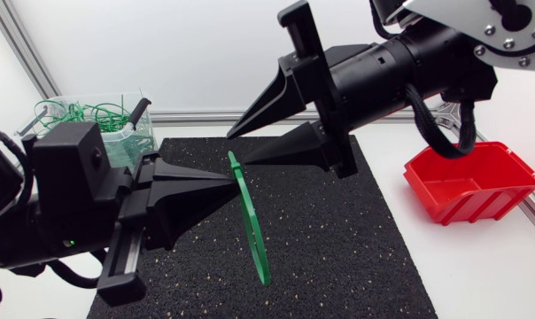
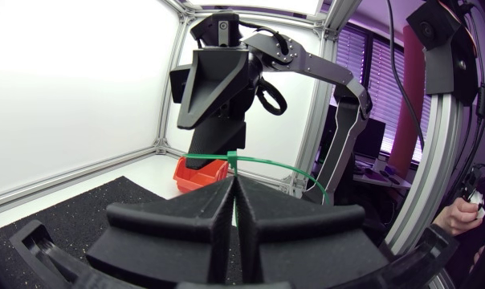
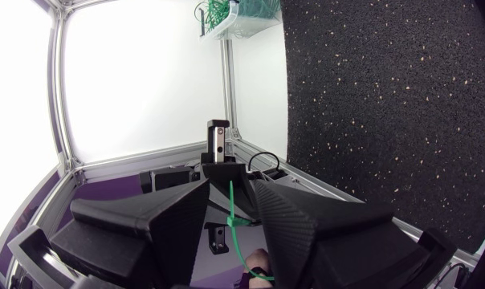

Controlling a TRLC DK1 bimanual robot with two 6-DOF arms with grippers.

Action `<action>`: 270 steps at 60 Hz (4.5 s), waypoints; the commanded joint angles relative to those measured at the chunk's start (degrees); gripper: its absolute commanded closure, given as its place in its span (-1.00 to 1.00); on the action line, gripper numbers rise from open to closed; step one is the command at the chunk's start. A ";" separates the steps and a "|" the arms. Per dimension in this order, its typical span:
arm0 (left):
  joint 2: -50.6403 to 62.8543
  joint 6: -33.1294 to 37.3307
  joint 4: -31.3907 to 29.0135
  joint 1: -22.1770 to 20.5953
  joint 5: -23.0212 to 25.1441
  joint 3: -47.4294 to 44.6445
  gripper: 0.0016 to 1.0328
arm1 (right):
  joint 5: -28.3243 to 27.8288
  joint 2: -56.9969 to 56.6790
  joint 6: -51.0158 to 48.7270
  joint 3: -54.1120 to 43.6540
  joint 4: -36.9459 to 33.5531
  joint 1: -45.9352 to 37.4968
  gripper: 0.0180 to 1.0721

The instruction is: Take a green cable tie from the red box, thread the tail through the head to close it, then place it in the transparent bin on the left.

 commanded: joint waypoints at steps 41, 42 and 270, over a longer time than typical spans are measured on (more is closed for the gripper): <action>0.27 1.60 -0.32 0.39 1.01 0.69 0.93 | 0.78 0.47 -0.67 0.06 -0.15 3.22 0.65; 0.18 1.60 -0.32 0.39 1.01 0.69 0.93 | 0.78 0.38 -0.67 0.06 -0.24 3.22 0.65; 39.90 28.76 -12.28 49.00 -35.73 37.52 -0.94 | 69.42 -40.13 -65.27 -30.17 20.15 -20.95 -0.93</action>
